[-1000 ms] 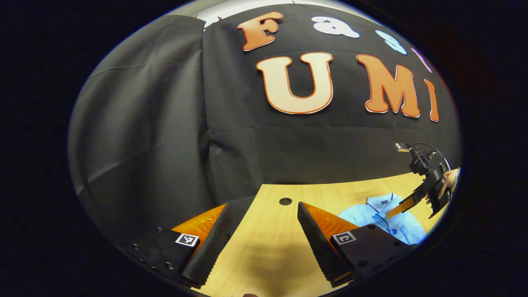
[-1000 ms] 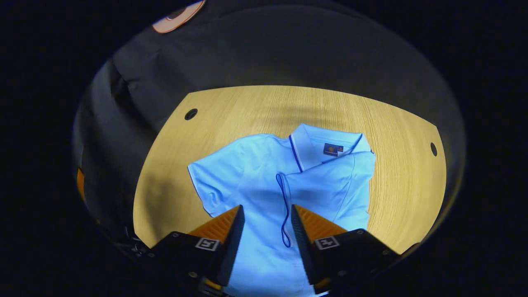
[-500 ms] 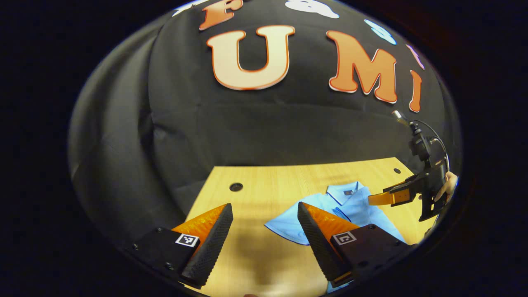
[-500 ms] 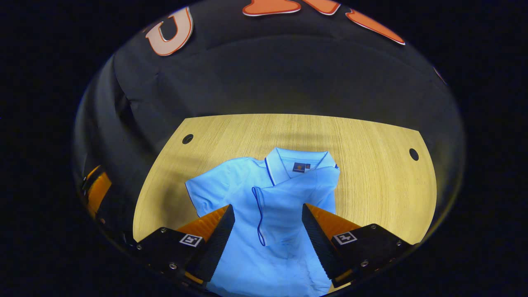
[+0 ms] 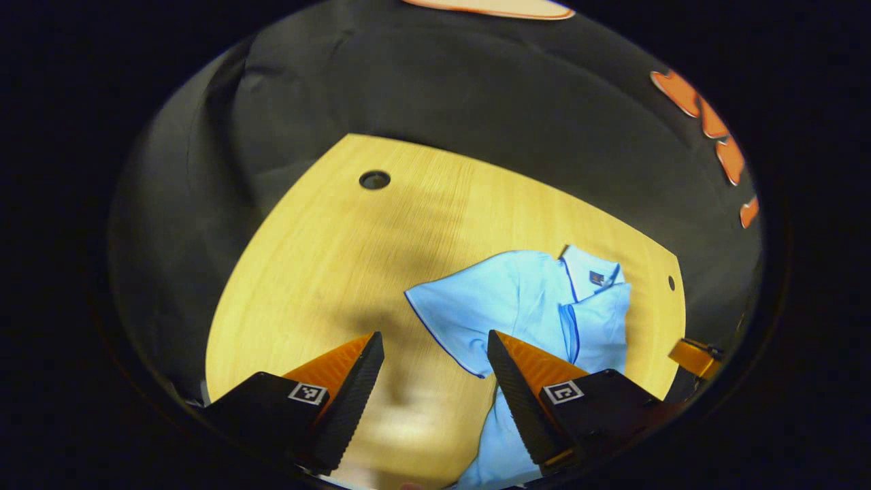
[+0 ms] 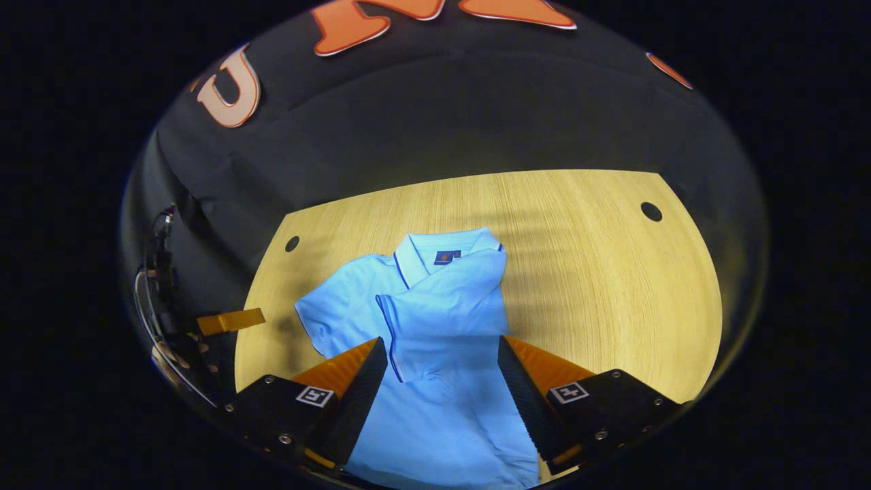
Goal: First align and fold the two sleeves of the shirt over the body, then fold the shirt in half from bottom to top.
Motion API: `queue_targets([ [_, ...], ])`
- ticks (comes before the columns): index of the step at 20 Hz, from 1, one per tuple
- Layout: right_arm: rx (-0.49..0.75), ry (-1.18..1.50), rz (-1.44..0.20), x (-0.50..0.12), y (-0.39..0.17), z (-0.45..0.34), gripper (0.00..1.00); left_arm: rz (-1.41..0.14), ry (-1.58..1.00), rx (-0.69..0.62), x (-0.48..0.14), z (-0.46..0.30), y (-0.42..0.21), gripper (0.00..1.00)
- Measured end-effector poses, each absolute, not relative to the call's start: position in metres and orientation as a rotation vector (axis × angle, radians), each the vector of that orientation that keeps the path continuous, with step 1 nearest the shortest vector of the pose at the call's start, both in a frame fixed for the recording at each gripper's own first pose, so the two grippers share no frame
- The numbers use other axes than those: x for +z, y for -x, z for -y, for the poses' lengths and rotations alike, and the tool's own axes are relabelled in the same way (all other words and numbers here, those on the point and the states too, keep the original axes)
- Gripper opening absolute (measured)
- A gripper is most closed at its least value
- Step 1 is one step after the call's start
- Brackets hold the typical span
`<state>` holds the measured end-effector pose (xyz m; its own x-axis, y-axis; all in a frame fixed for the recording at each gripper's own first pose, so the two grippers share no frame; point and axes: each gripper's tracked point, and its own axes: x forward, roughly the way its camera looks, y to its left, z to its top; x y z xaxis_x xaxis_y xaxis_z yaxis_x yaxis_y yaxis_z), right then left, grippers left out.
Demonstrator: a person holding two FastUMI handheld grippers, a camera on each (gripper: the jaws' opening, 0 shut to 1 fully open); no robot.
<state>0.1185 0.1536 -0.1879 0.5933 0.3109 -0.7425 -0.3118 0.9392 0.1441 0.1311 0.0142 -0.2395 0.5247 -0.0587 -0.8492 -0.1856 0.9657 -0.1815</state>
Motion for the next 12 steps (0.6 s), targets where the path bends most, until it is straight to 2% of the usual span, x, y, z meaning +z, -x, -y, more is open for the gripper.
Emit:
queue_targets([
  [6, 0.311, -0.072, -0.881, -0.192, -0.120, -0.108, 0.99, -1.144, 0.267, 0.148, -0.295, 0.001, -0.150, 1.00],
  [12, 0.255, -0.112, -0.903, -0.206, -0.120, -0.072, 0.99, -1.175, 0.212, 0.195, -0.312, 0.004, -0.157, 1.00],
])
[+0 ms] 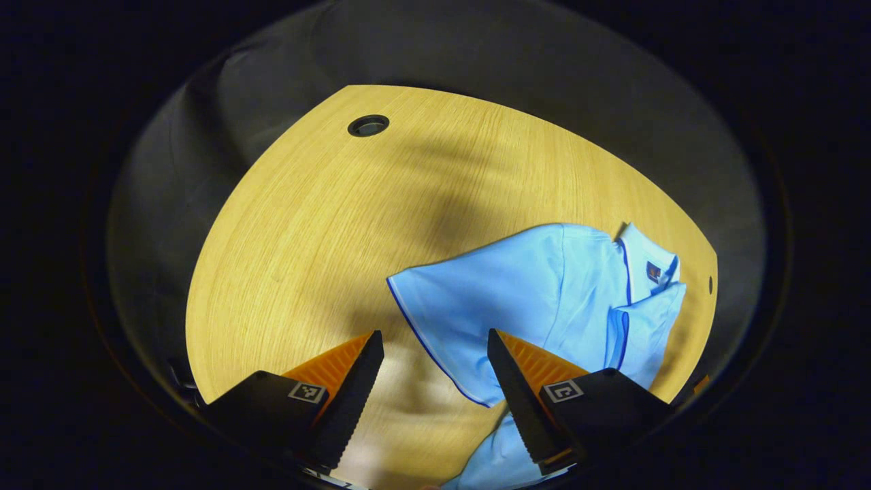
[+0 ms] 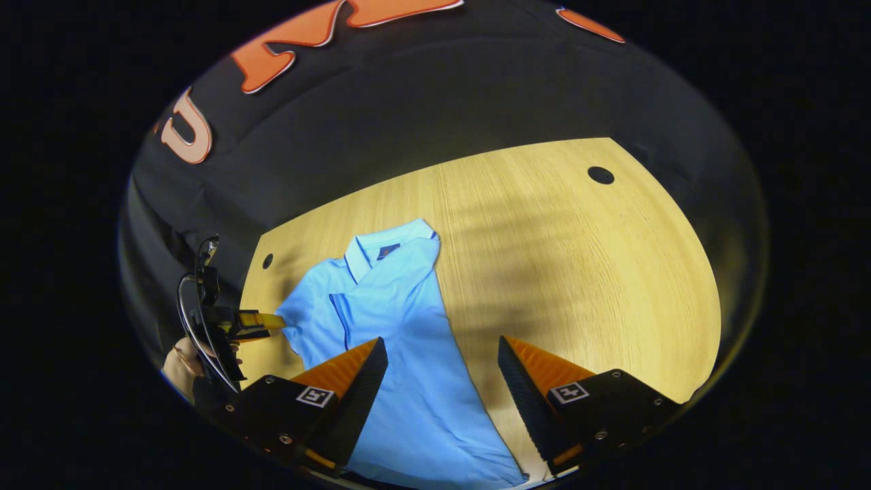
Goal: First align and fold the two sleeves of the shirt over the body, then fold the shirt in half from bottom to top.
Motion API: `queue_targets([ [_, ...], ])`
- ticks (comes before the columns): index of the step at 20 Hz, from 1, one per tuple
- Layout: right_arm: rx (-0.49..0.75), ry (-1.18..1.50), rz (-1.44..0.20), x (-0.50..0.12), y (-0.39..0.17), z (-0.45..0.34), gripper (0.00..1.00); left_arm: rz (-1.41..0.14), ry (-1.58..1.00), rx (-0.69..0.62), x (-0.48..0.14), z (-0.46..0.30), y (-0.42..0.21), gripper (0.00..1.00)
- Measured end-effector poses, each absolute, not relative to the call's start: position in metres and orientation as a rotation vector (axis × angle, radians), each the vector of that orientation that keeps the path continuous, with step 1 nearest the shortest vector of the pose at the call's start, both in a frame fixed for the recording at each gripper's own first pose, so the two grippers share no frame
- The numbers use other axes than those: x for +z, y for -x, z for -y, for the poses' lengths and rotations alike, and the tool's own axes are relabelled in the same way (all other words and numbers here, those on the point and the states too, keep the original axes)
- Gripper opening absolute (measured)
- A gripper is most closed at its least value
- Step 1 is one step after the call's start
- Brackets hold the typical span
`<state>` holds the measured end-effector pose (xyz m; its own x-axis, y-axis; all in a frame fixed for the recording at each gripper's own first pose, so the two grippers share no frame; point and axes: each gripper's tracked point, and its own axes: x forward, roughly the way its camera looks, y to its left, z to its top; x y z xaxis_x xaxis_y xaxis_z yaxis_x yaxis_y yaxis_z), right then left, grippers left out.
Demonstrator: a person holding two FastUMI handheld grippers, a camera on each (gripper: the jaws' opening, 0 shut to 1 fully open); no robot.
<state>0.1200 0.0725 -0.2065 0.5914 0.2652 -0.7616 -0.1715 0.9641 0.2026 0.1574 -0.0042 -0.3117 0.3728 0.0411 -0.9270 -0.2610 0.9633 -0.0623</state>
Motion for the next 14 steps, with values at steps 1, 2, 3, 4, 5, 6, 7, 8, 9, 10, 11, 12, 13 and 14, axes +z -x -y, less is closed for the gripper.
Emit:
queue_targets([
  [1, 0.246, -0.116, -0.905, -0.208, -0.120, -0.067, 0.99, -1.186, 0.214, 0.200, -0.314, 0.006, -0.157, 1.00],
  [2, 0.238, -0.118, -0.903, -0.209, -0.121, -0.062, 0.99, -1.197, 0.215, 0.205, -0.316, 0.009, -0.154, 1.00],
  [3, 0.231, -0.121, -0.902, -0.209, -0.122, -0.058, 0.99, -1.203, 0.214, 0.212, -0.319, 0.009, -0.154, 1.00],
  [4, 0.226, -0.125, -0.899, -0.209, -0.122, -0.054, 0.99, -1.204, 0.215, 0.224, -0.322, 0.009, -0.154, 1.00],
  [5, 0.219, -0.125, -0.894, -0.208, -0.122, -0.049, 0.99, -1.205, 0.216, 0.231, -0.322, 0.009, -0.156, 1.00],
  [6, 0.213, -0.120, -0.889, -0.208, -0.122, -0.044, 0.99, -1.210, 0.217, 0.234, -0.326, 0.011, -0.154, 1.00],
  [7, 0.207, -0.117, -0.885, -0.208, -0.122, -0.040, 0.99, -1.219, 0.216, 0.241, -0.328, 0.011, -0.153, 0.90],
  [8, 0.201, -0.119, -0.881, -0.207, -0.121, -0.035, 0.99, -1.229, 0.222, 0.243, -0.331, 0.012, -0.151, 0.80],
  [9, 0.198, -0.125, -0.880, -0.206, -0.119, -0.031, 0.99, -1.211, 0.237, 0.227, -0.334, 0.016, -0.157, 0.67],
  [10, 0.192, -0.136, -0.878, -0.206, -0.119, -0.027, 0.99, -1.216, 0.230, 0.220, -0.331, 0.018, -0.154, 0.63],
  [11, 0.188, -0.145, -0.878, -0.206, -0.117, -0.023, 0.99, -1.205, 0.227, 0.207, -0.328, 0.020, -0.157, 0.46],
  [12, 0.181, -0.151, -0.879, -0.207, -0.116, -0.019, 0.99, -1.203, 0.215, 0.213, -0.329, 0.019, -0.159, 0.36],
  [13, 0.175, -0.156, -0.879, -0.208, -0.115, -0.016, 0.99, -1.213, 0.200, 0.220, -0.329, 0.017, -0.159, 0.16],
  [14, 0.171, -0.160, -0.879, -0.209, -0.114, -0.012, 1.00, -1.213, 0.180, 0.213, -0.329, 0.019, -0.157, 0.12],
])
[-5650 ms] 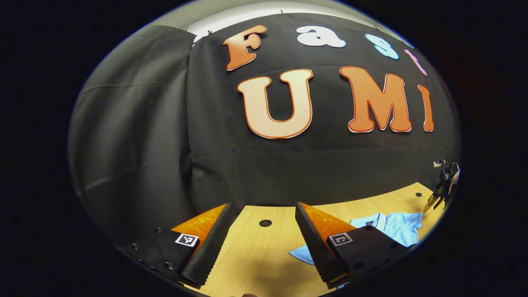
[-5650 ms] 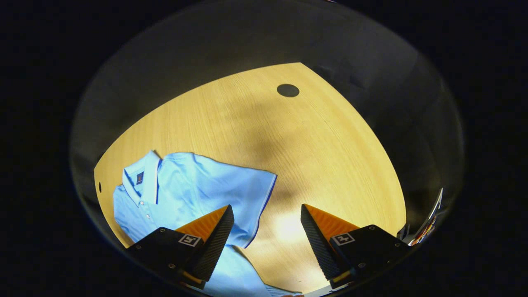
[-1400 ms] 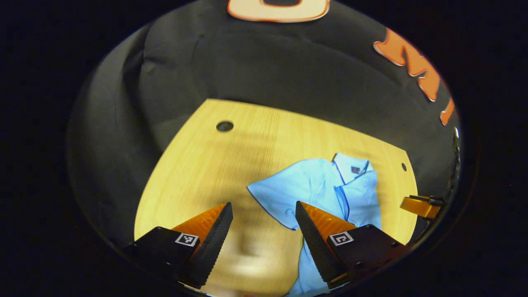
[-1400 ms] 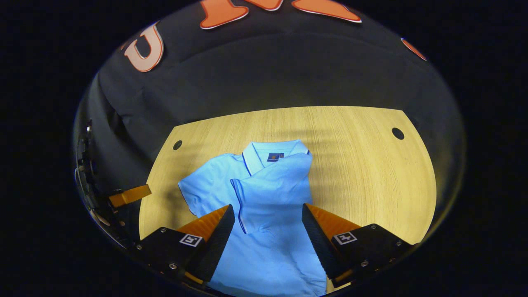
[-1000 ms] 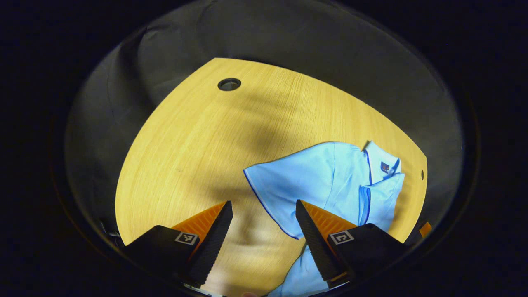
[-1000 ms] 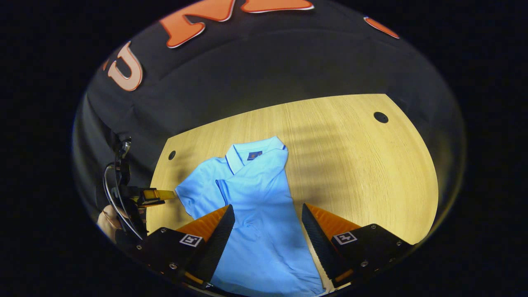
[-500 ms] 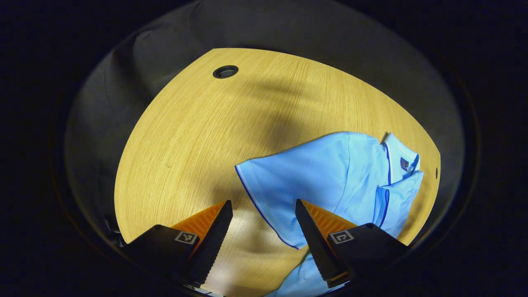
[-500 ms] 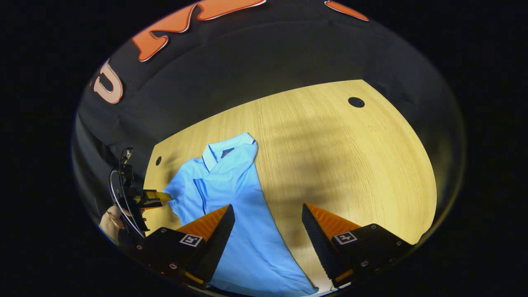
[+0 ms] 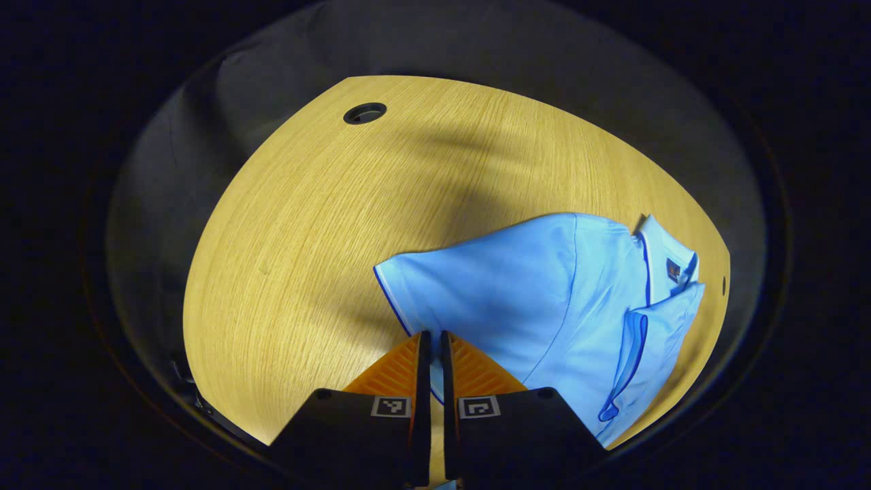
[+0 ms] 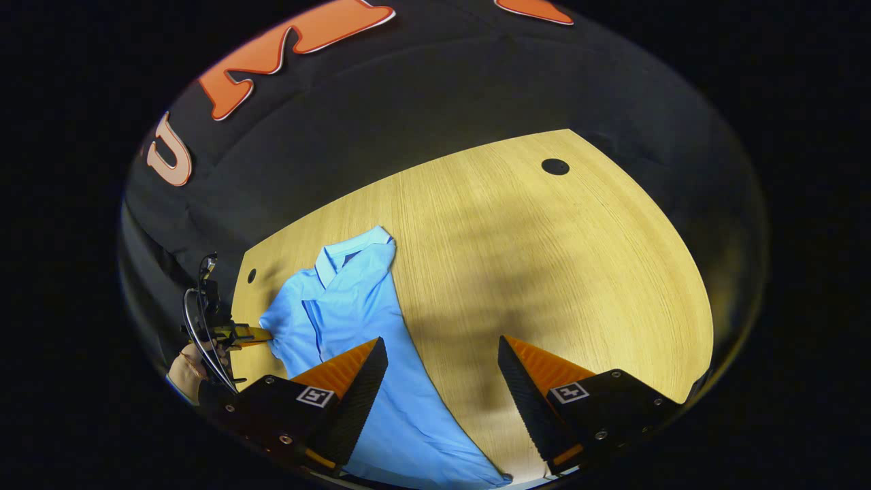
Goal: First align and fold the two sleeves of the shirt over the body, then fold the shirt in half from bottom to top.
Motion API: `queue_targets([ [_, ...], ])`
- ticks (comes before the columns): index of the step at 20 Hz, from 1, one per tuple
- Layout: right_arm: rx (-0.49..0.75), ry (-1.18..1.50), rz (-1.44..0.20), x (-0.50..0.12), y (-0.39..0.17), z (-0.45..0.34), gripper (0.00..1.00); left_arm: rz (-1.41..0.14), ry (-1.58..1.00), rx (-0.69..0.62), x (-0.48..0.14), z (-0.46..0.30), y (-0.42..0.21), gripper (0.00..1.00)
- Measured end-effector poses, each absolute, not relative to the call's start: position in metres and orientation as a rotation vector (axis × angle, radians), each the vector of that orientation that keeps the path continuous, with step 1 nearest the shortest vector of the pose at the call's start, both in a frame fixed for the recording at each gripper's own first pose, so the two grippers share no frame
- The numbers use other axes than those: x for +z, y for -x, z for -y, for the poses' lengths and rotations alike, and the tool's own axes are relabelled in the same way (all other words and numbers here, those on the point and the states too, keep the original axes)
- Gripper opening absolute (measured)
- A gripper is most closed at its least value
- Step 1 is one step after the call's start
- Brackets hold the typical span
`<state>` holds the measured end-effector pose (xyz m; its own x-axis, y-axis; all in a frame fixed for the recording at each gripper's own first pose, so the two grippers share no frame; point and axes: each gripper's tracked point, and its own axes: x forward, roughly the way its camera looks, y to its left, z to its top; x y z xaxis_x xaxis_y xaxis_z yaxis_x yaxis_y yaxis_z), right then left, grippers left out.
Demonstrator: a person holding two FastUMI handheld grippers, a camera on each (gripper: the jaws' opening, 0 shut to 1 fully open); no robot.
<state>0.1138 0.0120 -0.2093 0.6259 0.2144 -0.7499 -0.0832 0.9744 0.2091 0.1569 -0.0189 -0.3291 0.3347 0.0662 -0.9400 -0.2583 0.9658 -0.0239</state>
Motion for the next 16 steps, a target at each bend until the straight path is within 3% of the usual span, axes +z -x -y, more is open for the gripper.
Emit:
queue_targets([
  [6, 0.162, -0.169, -0.874, -0.213, -0.105, 0.000, 0.99, -1.106, 0.053, 0.171, -0.293, 0.027, -0.173, 0.12],
  [16, 0.154, -0.166, -0.839, -0.209, -0.100, 0.013, 0.99, -0.974, -0.081, -0.117, -0.230, 0.158, -0.173, 0.12],
])
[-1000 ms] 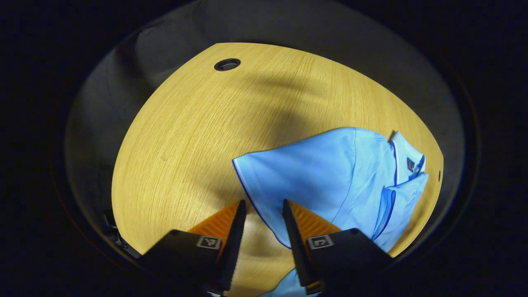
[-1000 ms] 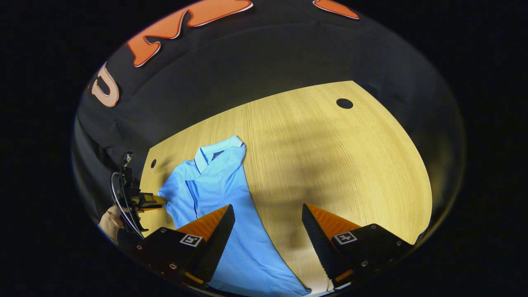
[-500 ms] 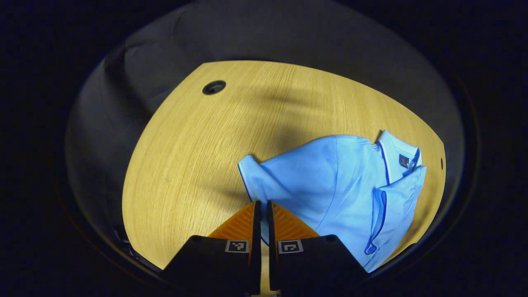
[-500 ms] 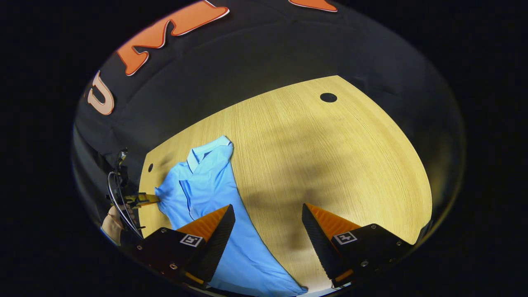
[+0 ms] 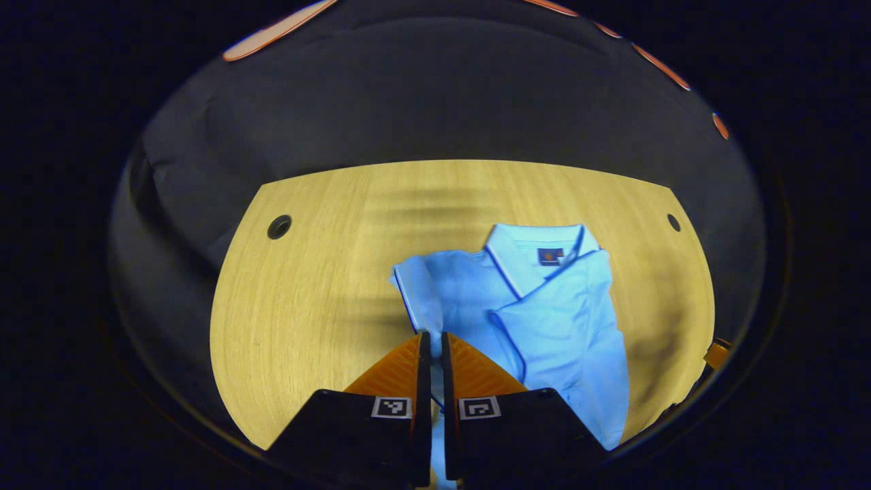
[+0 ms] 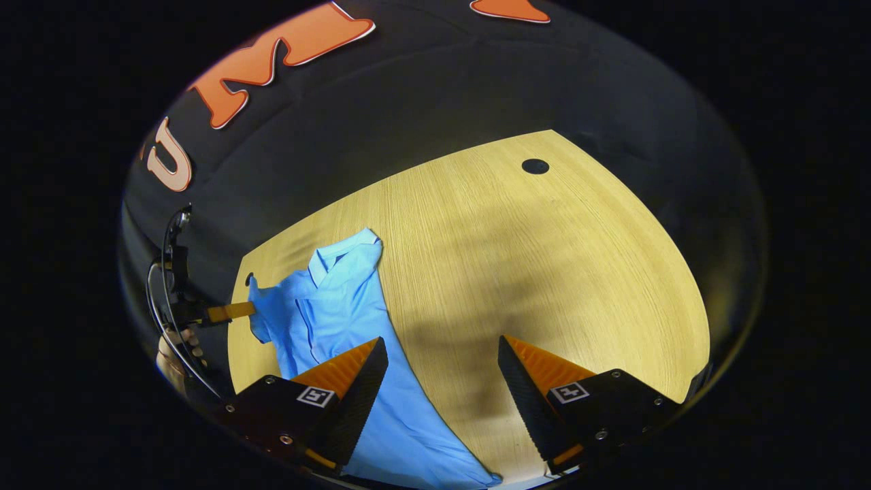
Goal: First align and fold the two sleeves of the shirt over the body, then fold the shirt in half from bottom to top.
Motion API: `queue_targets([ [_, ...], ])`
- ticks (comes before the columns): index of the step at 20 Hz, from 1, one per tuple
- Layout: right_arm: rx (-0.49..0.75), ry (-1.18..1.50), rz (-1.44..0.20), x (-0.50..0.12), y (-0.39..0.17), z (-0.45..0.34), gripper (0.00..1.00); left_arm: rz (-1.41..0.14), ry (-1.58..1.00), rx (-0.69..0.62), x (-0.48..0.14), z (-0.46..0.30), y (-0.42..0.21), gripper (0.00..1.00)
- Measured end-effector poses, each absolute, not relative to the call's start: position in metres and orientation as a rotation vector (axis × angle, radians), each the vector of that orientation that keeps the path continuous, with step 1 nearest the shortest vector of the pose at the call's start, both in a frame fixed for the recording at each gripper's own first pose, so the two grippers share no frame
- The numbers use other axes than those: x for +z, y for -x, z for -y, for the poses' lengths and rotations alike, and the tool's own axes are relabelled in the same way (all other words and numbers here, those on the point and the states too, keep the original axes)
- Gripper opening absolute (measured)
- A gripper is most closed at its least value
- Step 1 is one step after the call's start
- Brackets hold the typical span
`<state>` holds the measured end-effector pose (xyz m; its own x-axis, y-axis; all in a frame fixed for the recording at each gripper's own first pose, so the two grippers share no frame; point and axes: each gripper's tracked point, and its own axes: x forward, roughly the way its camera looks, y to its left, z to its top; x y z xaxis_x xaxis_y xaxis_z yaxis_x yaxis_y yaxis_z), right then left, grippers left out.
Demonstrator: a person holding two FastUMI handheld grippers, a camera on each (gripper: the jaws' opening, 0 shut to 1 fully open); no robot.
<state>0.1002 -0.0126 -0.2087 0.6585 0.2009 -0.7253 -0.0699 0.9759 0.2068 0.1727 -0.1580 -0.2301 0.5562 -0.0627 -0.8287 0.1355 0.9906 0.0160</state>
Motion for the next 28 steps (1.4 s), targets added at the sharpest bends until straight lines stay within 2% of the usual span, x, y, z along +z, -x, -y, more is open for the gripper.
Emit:
queue_targets([
  [7, 0.131, -0.186, -0.847, -0.216, -0.088, 0.038, 0.99, -1.011, -0.084, -0.274, -0.230, 0.260, -0.151, 0.12],
  [16, 0.080, -0.191, -0.865, -0.230, -0.072, 0.069, 0.99, -1.058, -0.041, -0.330, -0.256, 0.319, -0.134, 0.11],
  [17, 0.078, -0.189, -0.868, -0.231, -0.071, 0.069, 0.99, -1.065, -0.025, -0.334, -0.255, 0.319, -0.130, 0.19],
  [18, 0.078, -0.184, -0.872, -0.232, -0.070, 0.069, 0.99, -1.070, -0.009, -0.332, -0.257, 0.320, -0.129, 0.19],
  [19, 0.081, -0.177, -0.873, -0.234, -0.069, 0.067, 0.99, -1.070, 0.011, -0.334, -0.253, 0.320, -0.125, 0.28],
  [22, 0.108, -0.142, -0.887, -0.239, -0.063, 0.055, 0.99, -1.054, 0.026, -0.315, -0.250, 0.305, -0.116, 0.90],
  [23, 0.122, -0.123, -0.897, -0.242, -0.062, 0.053, 0.99, -1.047, 0.029, -0.307, -0.248, 0.296, -0.110, 0.95],
  [25, 0.155, -0.083, -0.914, -0.247, -0.056, 0.044, 0.99, -1.034, 0.021, -0.279, -0.242, 0.274, -0.097, 1.00],
  [28, 0.194, -0.024, -0.946, -0.259, -0.041, 0.029, 0.99, -1.035, 0.000, -0.258, -0.243, 0.240, -0.064, 1.00],
])
